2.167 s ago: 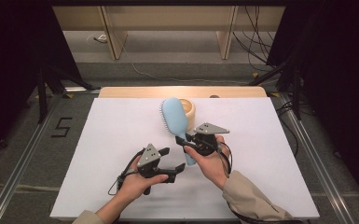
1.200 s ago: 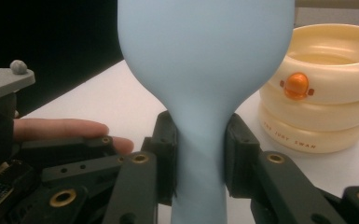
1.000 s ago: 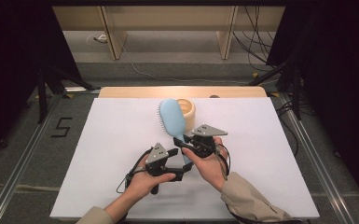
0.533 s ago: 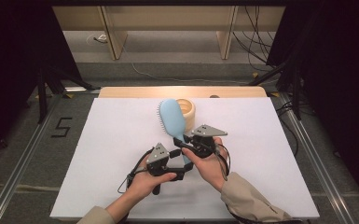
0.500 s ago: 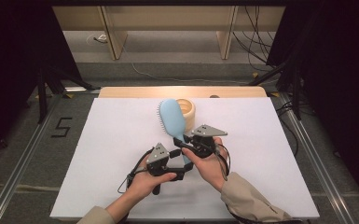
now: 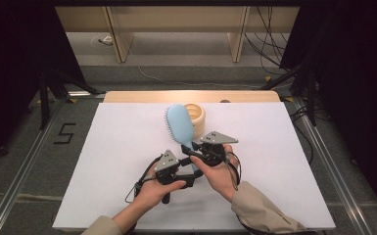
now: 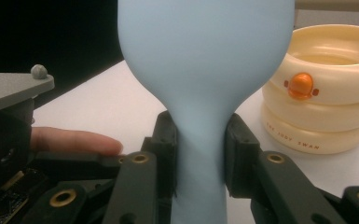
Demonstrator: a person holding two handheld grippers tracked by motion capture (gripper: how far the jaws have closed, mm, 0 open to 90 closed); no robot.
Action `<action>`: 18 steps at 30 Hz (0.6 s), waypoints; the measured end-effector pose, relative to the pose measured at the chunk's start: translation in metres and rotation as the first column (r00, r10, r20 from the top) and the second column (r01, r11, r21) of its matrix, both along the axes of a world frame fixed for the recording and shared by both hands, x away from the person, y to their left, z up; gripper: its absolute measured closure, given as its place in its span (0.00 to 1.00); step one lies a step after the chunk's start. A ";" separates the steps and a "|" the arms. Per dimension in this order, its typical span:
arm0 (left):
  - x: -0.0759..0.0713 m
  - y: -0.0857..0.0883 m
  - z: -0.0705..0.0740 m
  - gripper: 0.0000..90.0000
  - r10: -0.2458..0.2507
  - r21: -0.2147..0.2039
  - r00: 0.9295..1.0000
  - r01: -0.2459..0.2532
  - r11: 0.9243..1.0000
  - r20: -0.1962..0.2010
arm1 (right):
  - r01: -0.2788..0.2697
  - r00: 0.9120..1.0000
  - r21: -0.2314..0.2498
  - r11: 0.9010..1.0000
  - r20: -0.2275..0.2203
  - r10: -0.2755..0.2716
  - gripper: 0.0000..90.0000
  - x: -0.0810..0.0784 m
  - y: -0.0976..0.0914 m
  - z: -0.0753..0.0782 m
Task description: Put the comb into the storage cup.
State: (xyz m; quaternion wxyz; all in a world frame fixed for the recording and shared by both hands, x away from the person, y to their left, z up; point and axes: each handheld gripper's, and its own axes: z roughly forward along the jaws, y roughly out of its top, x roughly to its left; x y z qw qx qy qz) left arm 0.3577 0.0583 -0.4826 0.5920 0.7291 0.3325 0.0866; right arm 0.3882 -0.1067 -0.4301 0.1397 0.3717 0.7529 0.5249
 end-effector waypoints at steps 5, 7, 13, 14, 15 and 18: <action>0.000 0.000 -0.001 0.47 0.003 -0.011 1.000 -0.003 1.000 -0.009 | 0.000 1.000 -0.001 1.000 0.003 0.000 0.78 0.000 0.000 0.000; 0.000 0.000 -0.001 0.48 0.003 -0.015 1.000 -0.003 1.000 -0.009 | 0.000 1.000 -0.001 1.000 0.001 0.000 0.78 0.000 0.000 0.000; 0.001 0.001 0.000 0.53 0.013 -0.033 1.000 -0.014 0.999 -0.016 | 0.001 1.000 -0.002 1.000 0.003 -0.001 0.78 0.000 0.000 0.000; 0.001 0.001 0.000 0.53 0.013 -0.034 1.000 -0.014 0.999 -0.015 | 0.001 1.000 -0.001 1.000 0.004 -0.001 0.78 0.000 0.000 0.000; 0.001 0.001 0.000 0.54 0.013 -0.035 1.000 -0.014 0.999 -0.016 | 0.001 1.000 -0.001 1.000 0.004 -0.001 0.78 0.000 0.000 0.000; 0.001 0.001 -0.001 0.56 0.013 -0.039 1.000 -0.013 0.999 -0.020 | 0.002 1.000 -0.001 1.000 0.004 -0.002 0.78 0.000 0.000 -0.001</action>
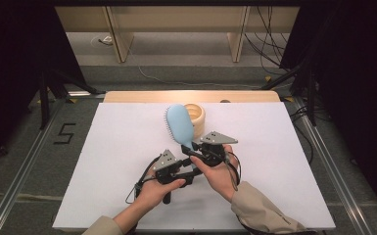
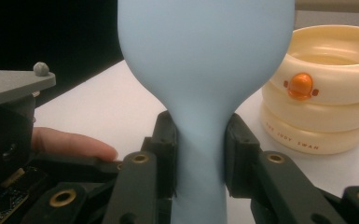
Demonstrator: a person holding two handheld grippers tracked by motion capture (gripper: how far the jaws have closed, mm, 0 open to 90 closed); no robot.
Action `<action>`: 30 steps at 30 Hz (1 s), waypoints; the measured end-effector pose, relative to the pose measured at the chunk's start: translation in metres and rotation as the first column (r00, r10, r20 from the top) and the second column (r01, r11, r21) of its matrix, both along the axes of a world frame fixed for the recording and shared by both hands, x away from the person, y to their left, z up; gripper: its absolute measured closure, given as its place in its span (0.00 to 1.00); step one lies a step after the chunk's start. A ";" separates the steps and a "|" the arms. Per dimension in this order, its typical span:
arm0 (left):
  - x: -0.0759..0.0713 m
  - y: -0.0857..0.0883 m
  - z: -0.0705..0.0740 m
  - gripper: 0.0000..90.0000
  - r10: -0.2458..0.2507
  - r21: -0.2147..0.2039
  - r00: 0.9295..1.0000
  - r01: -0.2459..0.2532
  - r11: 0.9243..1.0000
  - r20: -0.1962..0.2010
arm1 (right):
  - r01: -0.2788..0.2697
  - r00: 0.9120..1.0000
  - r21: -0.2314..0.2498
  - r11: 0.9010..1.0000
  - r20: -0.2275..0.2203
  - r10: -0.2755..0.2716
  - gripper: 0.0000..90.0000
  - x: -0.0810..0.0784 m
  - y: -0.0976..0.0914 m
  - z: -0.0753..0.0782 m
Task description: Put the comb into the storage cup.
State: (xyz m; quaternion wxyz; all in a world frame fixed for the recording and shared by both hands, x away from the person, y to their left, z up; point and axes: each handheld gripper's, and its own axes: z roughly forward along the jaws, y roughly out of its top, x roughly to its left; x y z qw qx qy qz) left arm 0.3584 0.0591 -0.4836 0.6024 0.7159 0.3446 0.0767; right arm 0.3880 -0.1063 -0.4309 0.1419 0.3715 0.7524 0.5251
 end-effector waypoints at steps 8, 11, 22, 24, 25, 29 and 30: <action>0.003 0.003 -0.001 0.63 0.012 -0.053 0.999 -0.015 0.998 -0.048 | 0.000 1.000 0.002 1.000 0.005 0.000 0.78 0.000 0.000 0.000; 0.004 0.005 -0.002 0.67 0.024 -0.088 0.996 -0.032 0.996 -0.085 | 0.001 1.000 0.001 1.000 0.006 -0.001 0.78 0.000 0.000 0.000; 0.006 0.008 -0.004 0.72 0.038 -0.139 0.990 -0.057 0.989 -0.136 | -0.006 1.000 0.000 1.000 0.016 0.006 0.78 -0.001 0.000 0.001; 0.006 0.009 -0.004 0.72 0.035 -0.146 0.989 -0.056 0.988 -0.143 | -0.008 1.000 0.000 1.000 0.016 0.008 0.78 -0.001 0.000 0.001; 0.006 0.009 -0.004 0.72 0.032 -0.150 0.989 -0.054 0.987 -0.146 | -0.008 1.000 -0.001 1.000 0.015 0.008 0.78 -0.001 0.000 0.001; 0.006 0.010 -0.004 0.72 0.021 -0.172 0.986 -0.049 0.984 -0.163 | -0.013 1.000 -0.004 1.000 0.014 0.013 0.77 -0.001 0.001 0.001; 0.006 0.010 -0.004 0.72 0.016 -0.179 0.986 -0.046 0.983 -0.166 | -0.013 1.000 -0.005 1.000 0.017 0.013 0.77 0.000 0.001 0.002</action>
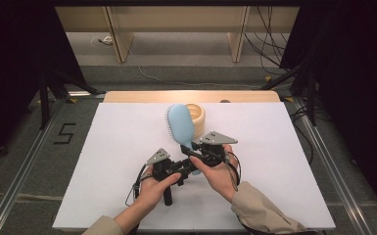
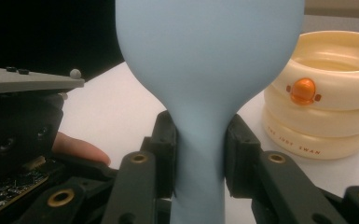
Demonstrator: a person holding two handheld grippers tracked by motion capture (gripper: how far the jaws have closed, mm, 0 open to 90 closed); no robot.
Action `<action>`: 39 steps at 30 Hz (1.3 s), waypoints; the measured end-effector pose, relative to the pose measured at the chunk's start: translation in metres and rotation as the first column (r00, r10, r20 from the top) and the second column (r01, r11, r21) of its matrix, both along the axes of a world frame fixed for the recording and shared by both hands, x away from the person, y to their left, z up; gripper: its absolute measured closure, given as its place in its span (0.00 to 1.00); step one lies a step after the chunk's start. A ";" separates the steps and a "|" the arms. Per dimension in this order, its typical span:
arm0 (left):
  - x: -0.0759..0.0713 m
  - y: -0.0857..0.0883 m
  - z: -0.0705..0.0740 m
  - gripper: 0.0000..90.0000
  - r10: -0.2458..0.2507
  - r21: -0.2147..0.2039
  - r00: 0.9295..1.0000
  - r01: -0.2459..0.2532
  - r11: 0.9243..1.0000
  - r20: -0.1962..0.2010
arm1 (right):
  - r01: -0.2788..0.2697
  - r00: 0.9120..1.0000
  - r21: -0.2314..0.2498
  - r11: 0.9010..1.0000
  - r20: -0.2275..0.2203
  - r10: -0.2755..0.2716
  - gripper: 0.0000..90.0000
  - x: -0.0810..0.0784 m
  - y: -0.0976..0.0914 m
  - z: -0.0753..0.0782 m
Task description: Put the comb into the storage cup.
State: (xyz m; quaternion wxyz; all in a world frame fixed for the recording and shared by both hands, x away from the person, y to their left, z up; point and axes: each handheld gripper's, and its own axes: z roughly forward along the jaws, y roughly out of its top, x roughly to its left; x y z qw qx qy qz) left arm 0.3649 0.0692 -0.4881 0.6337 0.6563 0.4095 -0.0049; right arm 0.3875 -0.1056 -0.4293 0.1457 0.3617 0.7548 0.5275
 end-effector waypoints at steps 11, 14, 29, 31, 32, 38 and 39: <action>-0.001 -0.001 0.000 0.72 -0.016 -0.030 1.000 0.015 0.999 -0.018 | -0.002 1.000 -0.005 1.000 0.019 0.002 0.70 0.001 -0.001 0.002; -0.001 -0.001 -0.001 0.72 -0.022 -0.046 0.999 0.021 0.999 -0.023 | -0.003 1.000 -0.007 1.000 0.026 0.003 0.67 0.002 -0.001 0.002; 0.000 0.000 -0.001 0.72 -0.025 -0.055 0.999 0.024 0.998 -0.028 | -0.002 1.000 -0.010 1.000 0.025 0.002 0.40 0.002 -0.001 0.004; 0.000 0.000 -0.001 0.72 -0.026 -0.057 0.999 0.025 0.998 -0.027 | -0.004 0.999 -0.025 1.000 0.038 0.005 0.35 0.002 0.000 0.006; -0.001 0.000 0.000 0.72 -0.026 -0.057 0.999 0.025 0.998 -0.026 | -0.004 0.999 -0.029 1.000 0.040 0.005 0.33 0.002 0.000 0.006; -0.001 0.000 0.000 0.72 -0.027 -0.060 0.999 0.025 0.998 -0.022 | 0.000 0.999 -0.037 0.999 0.045 0.001 0.21 0.002 0.000 0.006; -0.001 0.000 0.000 0.72 -0.026 -0.061 0.999 0.025 0.998 -0.022 | 0.003 0.999 -0.045 0.999 0.048 0.000 0.17 0.002 0.000 0.007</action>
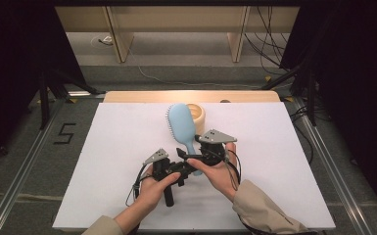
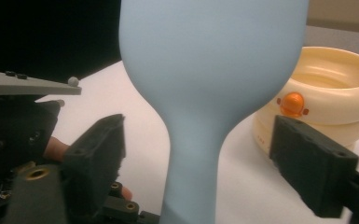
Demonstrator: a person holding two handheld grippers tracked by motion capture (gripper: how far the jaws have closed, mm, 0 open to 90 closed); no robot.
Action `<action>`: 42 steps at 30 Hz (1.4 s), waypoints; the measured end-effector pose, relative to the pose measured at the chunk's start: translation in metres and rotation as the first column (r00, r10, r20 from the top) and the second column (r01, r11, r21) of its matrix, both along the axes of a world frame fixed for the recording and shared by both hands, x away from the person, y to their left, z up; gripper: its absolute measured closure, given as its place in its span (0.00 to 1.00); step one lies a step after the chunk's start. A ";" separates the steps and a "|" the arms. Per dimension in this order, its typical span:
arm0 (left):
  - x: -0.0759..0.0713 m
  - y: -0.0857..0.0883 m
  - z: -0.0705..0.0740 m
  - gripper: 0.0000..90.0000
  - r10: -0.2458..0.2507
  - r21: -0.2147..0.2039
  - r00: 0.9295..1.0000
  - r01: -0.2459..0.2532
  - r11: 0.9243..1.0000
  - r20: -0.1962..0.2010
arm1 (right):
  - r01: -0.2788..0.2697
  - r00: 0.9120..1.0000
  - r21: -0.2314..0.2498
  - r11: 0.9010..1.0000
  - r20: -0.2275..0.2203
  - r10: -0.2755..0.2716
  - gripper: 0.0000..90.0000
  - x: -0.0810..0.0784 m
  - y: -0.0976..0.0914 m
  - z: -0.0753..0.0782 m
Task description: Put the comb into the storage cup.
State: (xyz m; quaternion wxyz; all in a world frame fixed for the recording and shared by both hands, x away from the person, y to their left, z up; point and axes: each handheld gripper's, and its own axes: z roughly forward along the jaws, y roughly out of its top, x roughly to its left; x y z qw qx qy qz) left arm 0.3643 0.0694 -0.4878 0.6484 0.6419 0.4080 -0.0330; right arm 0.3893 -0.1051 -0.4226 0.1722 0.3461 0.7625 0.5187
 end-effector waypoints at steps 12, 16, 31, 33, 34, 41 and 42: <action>0.000 0.000 0.000 0.72 0.000 0.000 1.000 0.000 1.000 0.003 | -0.018 1.000 0.000 1.000 0.014 0.018 0.03 0.001 -0.003 0.008; 0.001 0.001 0.001 0.72 -0.002 0.000 1.000 0.002 1.000 0.008 | -0.022 0.999 0.011 1.000 0.023 0.022 0.01 0.003 -0.006 0.014; 0.000 0.001 0.002 0.72 -0.001 -0.007 1.000 0.001 1.000 0.015 | -0.033 0.997 0.092 0.995 0.067 0.027 0.00 0.014 -0.014 0.047; 0.000 0.002 0.003 0.72 -0.001 -0.008 1.000 0.001 1.000 0.016 | -0.039 0.998 0.092 0.995 0.061 0.033 0.00 0.015 -0.013 0.047; 0.000 0.002 0.003 0.72 -0.001 -0.008 1.000 0.002 1.000 0.017 | -0.041 0.998 0.090 0.995 0.059 0.036 0.00 0.016 -0.012 0.047; 0.000 0.002 0.003 0.72 -0.002 -0.006 1.000 0.002 1.000 0.020 | -0.048 0.997 0.095 0.994 0.061 0.042 0.00 0.018 -0.008 0.053; 0.000 0.002 0.003 0.72 -0.002 -0.006 1.000 0.002 1.000 0.020 | -0.048 0.997 0.095 0.994 0.061 0.042 0.00 0.018 -0.008 0.053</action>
